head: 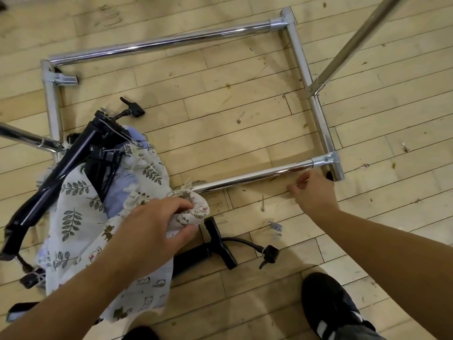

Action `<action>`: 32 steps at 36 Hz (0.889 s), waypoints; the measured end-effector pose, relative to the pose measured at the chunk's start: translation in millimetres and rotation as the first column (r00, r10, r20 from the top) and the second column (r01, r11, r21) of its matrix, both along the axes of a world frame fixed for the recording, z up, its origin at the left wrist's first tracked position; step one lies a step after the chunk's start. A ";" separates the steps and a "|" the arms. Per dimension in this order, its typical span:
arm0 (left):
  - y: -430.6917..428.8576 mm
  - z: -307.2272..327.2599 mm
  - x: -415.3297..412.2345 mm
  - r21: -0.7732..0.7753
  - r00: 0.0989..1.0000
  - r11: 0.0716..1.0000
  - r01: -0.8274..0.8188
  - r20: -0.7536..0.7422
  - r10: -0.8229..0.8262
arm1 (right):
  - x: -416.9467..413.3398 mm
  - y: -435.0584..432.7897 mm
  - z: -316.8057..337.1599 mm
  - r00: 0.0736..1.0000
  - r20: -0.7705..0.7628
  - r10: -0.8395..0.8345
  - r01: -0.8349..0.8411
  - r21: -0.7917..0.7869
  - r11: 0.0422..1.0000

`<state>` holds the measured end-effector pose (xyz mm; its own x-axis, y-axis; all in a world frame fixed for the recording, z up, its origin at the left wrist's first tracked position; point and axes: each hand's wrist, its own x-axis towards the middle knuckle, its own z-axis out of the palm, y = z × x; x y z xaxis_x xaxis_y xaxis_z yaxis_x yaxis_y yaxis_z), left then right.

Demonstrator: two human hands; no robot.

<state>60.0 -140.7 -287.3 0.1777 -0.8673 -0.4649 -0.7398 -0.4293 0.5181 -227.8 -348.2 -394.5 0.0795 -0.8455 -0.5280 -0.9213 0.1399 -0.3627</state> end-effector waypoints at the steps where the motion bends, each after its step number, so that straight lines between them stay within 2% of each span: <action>1: -0.4 0.0 -0.2 0.007 1.000 1.000 -0.002 -0.007 0.002 | 1.3 0.6 -0.3 1.000 -0.013 0.022 -0.022 0.001 1.000; 11: -6.2 -1.4 -6.3 0.011 0.979 0.986 -0.168 -0.119 0.168 | 9.8 -11.5 5.7 0.978 -0.136 0.160 -0.151 0.072 0.986; 15: -9.6 6.5 -7.3 0.049 0.956 0.974 -0.221 -0.188 0.226 | 11.1 -8.0 12.2 0.975 -0.112 0.192 -0.186 0.067 0.980; 18: -10.1 19.0 -8.2 0.102 0.946 0.975 -0.195 -0.242 0.215 | 17.4 1.7 27.0 0.975 -0.074 0.211 -0.202 0.108 0.973; 22: -8.1 51.4 -10.9 0.065 0.978 0.997 -0.037 -0.201 0.049 | 34.5 16.5 68.6 0.982 0.153 0.109 -0.142 0.223 0.964; 25: -5.1 82.4 -16.4 0.051 0.984 0.997 0.066 -0.167 -0.057 | 53.7 25.0 121.9 0.931 0.361 0.057 -0.179 0.316 0.932; 27: -2.9 105.5 -18.8 0.016 0.985 0.993 0.113 -0.131 -0.110 | 66.3 32.1 164.9 0.868 0.494 0.048 -0.246 0.343 0.907; 32: 3.2 186.4 -32.1 -0.090 0.985 0.990 0.105 -0.129 -0.116 | 86.9 56.0 277.2 0.699 0.670 0.251 -0.566 0.304 0.766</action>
